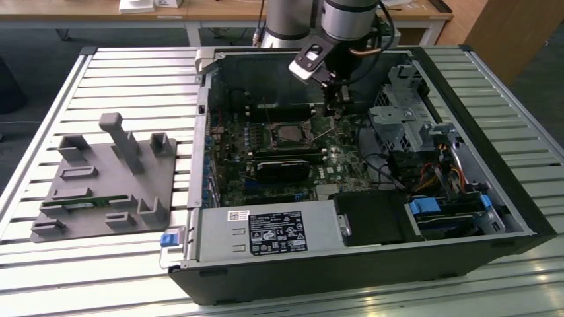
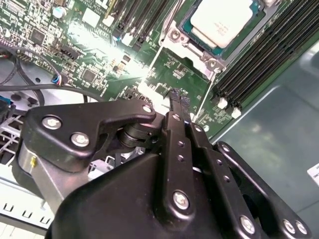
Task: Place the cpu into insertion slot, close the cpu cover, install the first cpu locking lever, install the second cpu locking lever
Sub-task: 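Close the cpu cover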
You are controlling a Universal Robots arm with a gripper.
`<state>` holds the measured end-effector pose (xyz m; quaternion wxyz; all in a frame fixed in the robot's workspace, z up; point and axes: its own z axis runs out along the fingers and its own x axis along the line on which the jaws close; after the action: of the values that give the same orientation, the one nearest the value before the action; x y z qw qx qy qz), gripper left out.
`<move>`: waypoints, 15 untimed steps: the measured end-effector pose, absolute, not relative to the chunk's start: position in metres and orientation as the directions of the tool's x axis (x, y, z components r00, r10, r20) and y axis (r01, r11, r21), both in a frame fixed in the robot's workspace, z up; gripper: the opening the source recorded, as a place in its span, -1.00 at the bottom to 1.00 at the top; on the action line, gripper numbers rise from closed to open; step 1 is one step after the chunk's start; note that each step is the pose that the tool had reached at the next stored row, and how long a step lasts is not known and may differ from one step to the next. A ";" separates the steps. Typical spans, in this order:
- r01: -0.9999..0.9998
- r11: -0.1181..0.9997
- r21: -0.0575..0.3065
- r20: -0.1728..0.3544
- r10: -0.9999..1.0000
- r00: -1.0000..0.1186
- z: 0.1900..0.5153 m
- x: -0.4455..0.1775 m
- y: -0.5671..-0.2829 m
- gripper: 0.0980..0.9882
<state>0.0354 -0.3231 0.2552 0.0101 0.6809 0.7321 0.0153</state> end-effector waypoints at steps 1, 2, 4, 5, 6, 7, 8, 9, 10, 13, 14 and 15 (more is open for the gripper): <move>0.997 0.067 0.036 0.006 0.998 -0.068 0.255 0.036 -0.323 -0.96; 0.997 0.063 0.036 0.005 0.998 -0.063 0.255 0.037 -0.322 -0.96; 0.998 0.057 0.036 0.005 0.998 -0.058 0.255 0.039 -0.321 -0.96; 0.998 0.057 0.036 0.005 0.998 -0.057 0.255 0.040 -0.321 -0.96; 0.998 0.056 0.036 0.005 0.998 -0.057 0.255 0.042 -0.320 -0.96; 0.998 0.056 0.036 0.005 0.998 -0.056 0.254 0.043 -0.320 -0.96; 0.998 0.056 0.036 0.005 0.998 -0.056 0.254 0.045 -0.319 -0.96; 0.998 0.056 0.036 0.005 0.998 -0.056 0.254 0.046 -0.319 -0.96; 0.998 0.056 0.036 0.005 0.998 -0.056 0.254 0.048 -0.319 -0.96; 0.998 0.056 0.036 0.005 0.998 -0.056 0.253 0.053 -0.319 -0.96; 0.998 0.056 0.036 0.005 0.998 -0.056 0.253 0.054 -0.319 -0.96; 0.998 0.055 0.036 0.005 0.998 -0.056 0.253 0.055 -0.319 -0.96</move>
<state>0.0554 -0.3188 0.2532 0.0108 0.6871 0.7264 0.0147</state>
